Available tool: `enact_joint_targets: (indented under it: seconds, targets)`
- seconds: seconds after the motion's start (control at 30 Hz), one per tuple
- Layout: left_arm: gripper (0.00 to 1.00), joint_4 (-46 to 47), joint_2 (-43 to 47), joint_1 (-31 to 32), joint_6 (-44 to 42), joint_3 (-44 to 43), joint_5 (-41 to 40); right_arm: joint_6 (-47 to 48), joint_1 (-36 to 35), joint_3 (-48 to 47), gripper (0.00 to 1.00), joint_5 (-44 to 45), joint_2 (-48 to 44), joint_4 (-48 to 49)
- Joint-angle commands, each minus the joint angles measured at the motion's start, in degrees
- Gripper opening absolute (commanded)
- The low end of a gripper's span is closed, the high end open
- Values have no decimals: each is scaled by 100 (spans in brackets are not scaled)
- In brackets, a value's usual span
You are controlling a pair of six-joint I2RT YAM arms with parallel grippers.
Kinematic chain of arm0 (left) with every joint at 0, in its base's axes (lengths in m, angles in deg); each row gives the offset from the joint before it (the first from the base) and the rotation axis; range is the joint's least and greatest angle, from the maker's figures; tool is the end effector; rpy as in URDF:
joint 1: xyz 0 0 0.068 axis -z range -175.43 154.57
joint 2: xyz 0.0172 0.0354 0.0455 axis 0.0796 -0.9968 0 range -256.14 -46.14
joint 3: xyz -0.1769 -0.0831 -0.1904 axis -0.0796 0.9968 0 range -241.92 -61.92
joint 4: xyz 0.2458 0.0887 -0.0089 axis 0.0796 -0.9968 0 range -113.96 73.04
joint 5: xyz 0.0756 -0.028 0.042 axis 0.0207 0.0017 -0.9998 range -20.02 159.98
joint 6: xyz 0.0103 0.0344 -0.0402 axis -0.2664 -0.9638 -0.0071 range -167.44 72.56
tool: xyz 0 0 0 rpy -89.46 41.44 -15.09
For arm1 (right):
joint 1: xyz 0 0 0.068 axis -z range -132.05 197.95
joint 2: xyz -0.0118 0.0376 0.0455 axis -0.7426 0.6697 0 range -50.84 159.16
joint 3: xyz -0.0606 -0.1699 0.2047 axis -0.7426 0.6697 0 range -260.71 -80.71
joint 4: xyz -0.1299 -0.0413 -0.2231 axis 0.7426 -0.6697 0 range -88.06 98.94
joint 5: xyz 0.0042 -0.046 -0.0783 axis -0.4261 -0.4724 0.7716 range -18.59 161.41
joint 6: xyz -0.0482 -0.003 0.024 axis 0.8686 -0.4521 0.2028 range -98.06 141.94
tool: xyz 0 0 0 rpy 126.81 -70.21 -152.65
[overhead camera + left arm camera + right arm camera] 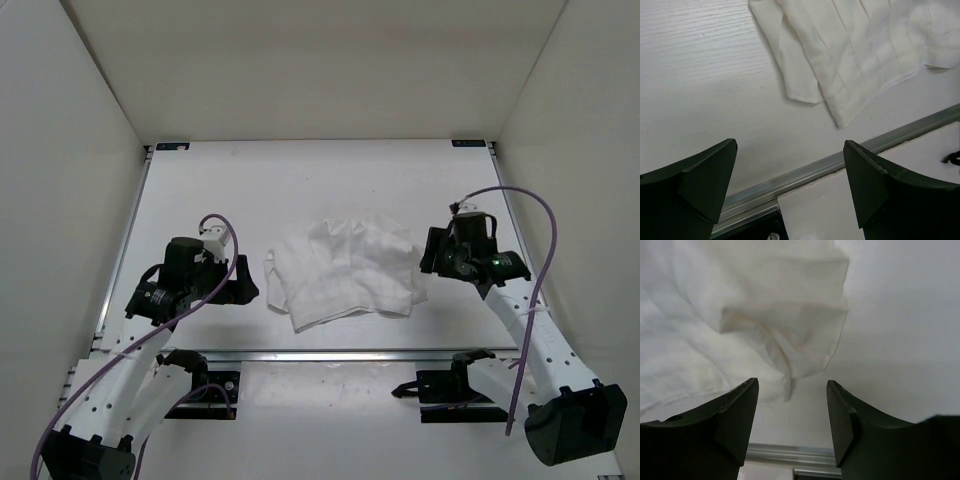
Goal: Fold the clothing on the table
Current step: Flatten the skirt out
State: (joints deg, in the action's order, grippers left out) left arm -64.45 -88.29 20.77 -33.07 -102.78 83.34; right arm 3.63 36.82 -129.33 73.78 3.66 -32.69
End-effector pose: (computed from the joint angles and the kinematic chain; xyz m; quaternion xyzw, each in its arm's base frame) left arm 0.1342 -0.0474 0.2634 0.0558 0.9289 -0.1972 0.3086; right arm 0.1872 0.0354 0.2821 0.0658 0.9296 0.0734 0.3553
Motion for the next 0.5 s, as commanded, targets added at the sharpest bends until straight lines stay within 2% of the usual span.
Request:
enact_joint_targets:
  seconds: [0.0,0.07,0.13,0.17,0.23,0.27,0.3,0.33,0.37,0.4,0.43,0.47]
  targets:
    - [99,431,223,-30,30,-28,832,-226,-275,458,55,-358,8,-188]
    - [99,1300,531,153,773,322,1710,-349,-442,652,55,-413,-71,-223]
    - [88,2388,612,496,1426,754,1889,-497,-643,836,55,-422,-132,-162]
    - [73,2758,464,802,1646,1034,1959,-577,-766,967,55,-448,-185,-109]
    - [33,3190,173,1208,1892,1430,1995,-752,-776,1074,54,-623,-203,31]
    - [17,3349,42,1410,2120,1545,1977,-780,-793,1144,55,-702,-168,84]
    - [10,3629,-21,1516,2340,1755,1925,-841,-811,1188,55,-720,-211,102]
    - [12,3893,-21,1578,2420,1940,1872,-902,-855,1284,55,-668,-212,154]
    - [25,4026,22,1622,2743,2046,1654,-1033,-899,1389,54,-659,-194,329]
    - [46,3984,92,1631,2825,2195,1547,-1052,-916,1469,55,-659,-229,426]
    - [58,3932,197,1692,2939,2292,1337,-1139,-917,1591,54,-650,-282,567]
    - [63,3914,225,1719,3018,2276,979,-1201,-899,1706,54,-685,-265,751]
